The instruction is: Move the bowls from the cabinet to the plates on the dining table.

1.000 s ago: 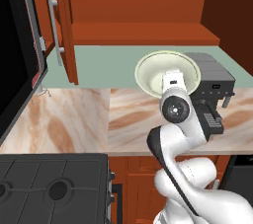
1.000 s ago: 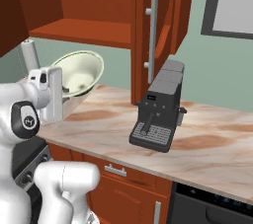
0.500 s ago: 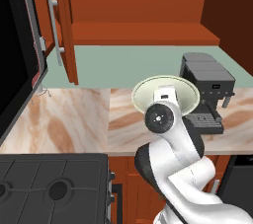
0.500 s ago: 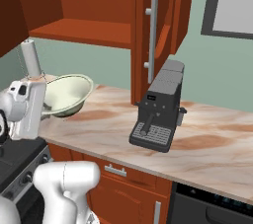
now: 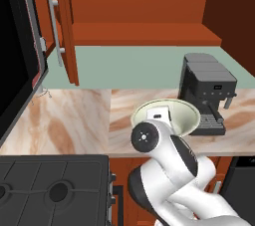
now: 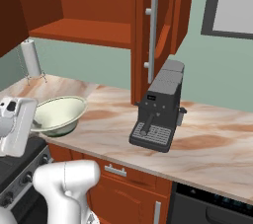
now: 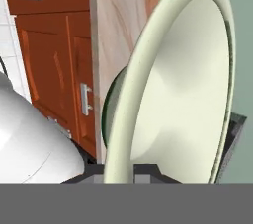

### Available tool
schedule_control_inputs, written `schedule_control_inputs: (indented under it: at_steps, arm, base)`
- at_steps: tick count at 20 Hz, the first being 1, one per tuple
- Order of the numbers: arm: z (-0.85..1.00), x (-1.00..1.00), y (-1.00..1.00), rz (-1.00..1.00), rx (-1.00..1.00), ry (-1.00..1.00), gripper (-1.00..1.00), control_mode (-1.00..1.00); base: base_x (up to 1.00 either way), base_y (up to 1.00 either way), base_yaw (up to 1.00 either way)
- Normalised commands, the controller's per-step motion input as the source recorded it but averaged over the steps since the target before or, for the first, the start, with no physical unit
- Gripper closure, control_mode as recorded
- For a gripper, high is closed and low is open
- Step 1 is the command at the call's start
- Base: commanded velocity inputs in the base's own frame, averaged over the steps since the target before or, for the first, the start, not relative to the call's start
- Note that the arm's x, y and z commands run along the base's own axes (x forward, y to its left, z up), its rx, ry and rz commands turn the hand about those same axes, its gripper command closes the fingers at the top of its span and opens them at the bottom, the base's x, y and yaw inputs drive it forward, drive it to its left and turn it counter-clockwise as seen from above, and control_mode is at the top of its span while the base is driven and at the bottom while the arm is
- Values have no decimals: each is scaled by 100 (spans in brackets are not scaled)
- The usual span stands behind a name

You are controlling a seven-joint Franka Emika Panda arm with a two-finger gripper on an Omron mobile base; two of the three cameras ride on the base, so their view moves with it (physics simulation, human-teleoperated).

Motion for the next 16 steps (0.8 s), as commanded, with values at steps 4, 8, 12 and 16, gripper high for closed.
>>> schedule_control_inputs:
  at_steps: [4,8,12,16]
  arm:
    - [-58,-29,-9,4,0,-7,100,-100]
    - [-39,-19,-8,3,0,-5,100,100]
    - [0,0,0,0,0,0,100,100]
    - [0,0,0,0,0,0,100,100]
  base:
    - [0,0,0]
    - [-7,-2,1]
    - [-34,-7,2]
    - [-61,0,0]
